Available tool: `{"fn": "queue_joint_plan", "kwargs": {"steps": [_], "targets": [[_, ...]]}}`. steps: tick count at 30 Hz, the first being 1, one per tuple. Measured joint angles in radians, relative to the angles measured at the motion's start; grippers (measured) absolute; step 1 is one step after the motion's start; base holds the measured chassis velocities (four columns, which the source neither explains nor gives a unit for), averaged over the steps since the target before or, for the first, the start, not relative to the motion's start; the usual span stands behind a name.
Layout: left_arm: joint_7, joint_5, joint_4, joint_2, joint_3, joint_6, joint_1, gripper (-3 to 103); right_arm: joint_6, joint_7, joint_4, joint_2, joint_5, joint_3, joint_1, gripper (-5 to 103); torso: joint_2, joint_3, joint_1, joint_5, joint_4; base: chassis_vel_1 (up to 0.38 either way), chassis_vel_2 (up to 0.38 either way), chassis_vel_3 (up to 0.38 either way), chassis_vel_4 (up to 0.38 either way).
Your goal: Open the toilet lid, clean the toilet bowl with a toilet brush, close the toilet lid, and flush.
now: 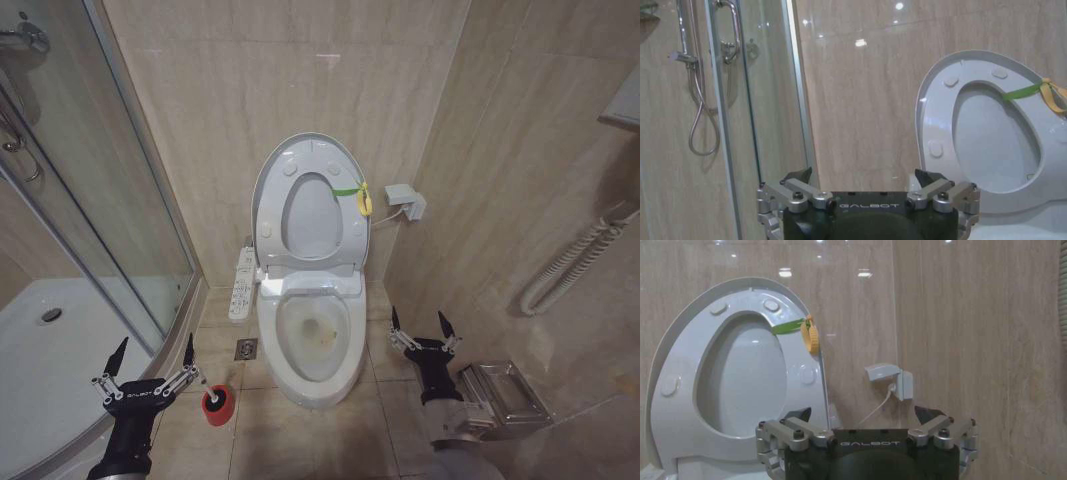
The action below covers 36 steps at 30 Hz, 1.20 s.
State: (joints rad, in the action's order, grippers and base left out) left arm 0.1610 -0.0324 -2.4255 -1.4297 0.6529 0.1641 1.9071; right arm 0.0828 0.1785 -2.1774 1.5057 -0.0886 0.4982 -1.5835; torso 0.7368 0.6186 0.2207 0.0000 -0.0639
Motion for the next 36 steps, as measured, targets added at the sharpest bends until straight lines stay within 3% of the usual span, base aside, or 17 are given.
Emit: {"fn": "queue_joint_plan", "kwargs": {"steps": [36], "targets": [[0.0,0.0,0.0,0.0,0.0,0.0,0.0,100,0.0,0.0,0.0,0.0,0.0,0.0,0.0,100,0.0,0.0,0.0,0.0,0.0,0.0,0.0,0.0,0.0]]}}
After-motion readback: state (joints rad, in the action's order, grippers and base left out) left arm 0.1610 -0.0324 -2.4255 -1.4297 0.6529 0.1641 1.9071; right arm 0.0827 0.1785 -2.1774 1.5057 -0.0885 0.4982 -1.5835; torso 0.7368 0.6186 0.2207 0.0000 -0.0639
